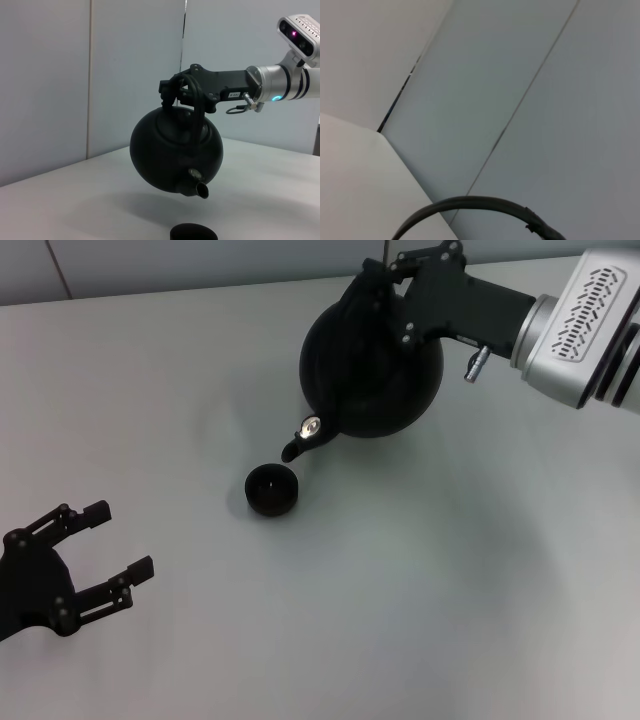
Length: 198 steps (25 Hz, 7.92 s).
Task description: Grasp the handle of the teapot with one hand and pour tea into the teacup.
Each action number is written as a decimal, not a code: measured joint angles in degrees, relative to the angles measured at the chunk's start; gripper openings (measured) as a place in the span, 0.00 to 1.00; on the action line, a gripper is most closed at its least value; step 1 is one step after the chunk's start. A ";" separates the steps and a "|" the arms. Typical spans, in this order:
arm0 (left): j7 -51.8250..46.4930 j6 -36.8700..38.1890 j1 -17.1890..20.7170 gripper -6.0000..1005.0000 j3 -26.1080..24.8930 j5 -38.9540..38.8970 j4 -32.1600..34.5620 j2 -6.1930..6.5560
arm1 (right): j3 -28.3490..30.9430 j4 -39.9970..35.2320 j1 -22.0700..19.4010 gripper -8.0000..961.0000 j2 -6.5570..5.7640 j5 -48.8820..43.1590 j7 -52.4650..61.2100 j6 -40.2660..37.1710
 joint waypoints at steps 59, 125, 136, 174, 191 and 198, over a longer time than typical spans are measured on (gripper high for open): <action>-0.31 0.07 -0.70 0.84 -0.17 -0.56 -0.09 -0.09 | -4.81 0.10 1.66 0.09 0.33 3.16 -1.03 1.83; -0.22 0.43 -1.77 0.84 -0.17 -0.87 -0.08 -0.09 | -4.44 7.01 -7.23 0.09 0.25 16.10 21.20 10.33; -0.22 0.52 -1.49 0.84 -0.17 -1.50 -0.09 -0.11 | -4.06 7.09 -8.04 0.38 0.25 17.56 21.09 9.95; -1.77 0.70 -3.86 0.84 5.58 -1.45 -0.50 1.58 | -5.45 -9.85 -25.08 0.80 -5.28 -6.40 36.25 -27.06; -16.93 3.73 -10.51 0.84 10.85 3.76 4.00 6.40 | -9.03 -16.01 -11.22 0.80 -10.30 -25.80 47.83 -29.93; -17.51 4.91 -10.50 0.84 10.90 3.81 5.02 6.50 | -9.15 -16.22 -11.29 0.80 -9.57 -25.89 47.67 -29.64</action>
